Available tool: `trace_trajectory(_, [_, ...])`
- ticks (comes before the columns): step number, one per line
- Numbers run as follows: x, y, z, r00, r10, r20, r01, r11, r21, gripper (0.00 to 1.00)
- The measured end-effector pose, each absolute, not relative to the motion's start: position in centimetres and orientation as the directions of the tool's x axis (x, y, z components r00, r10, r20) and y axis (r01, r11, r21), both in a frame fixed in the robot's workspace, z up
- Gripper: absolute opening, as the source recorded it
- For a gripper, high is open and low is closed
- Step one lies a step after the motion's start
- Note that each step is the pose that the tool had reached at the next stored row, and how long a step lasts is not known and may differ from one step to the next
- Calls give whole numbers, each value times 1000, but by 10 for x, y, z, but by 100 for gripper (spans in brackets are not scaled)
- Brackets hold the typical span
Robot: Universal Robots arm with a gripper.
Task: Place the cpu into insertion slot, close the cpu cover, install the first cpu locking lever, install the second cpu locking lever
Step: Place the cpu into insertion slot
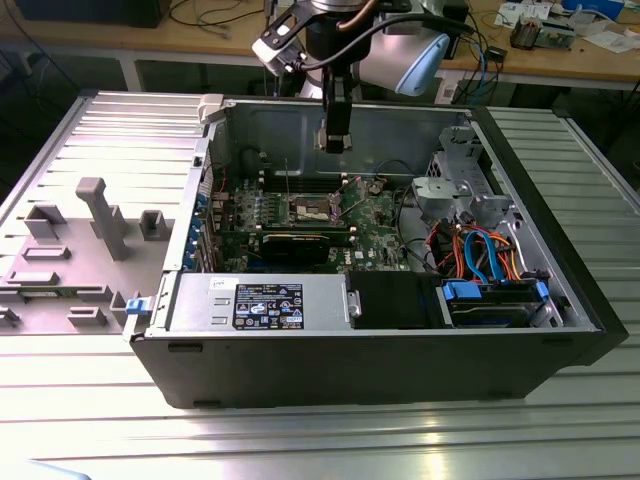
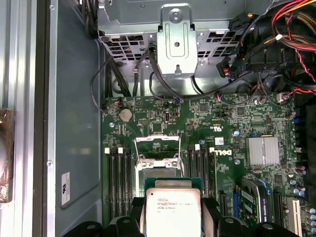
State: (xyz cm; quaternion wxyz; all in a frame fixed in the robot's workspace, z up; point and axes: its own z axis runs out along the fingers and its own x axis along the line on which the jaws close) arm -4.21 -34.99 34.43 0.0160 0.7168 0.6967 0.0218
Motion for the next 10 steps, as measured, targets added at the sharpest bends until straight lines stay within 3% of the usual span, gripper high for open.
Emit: trace_trajectory(10, [-42, -350, 339, 27, 1000, 9, 998, -27, 53, 54])
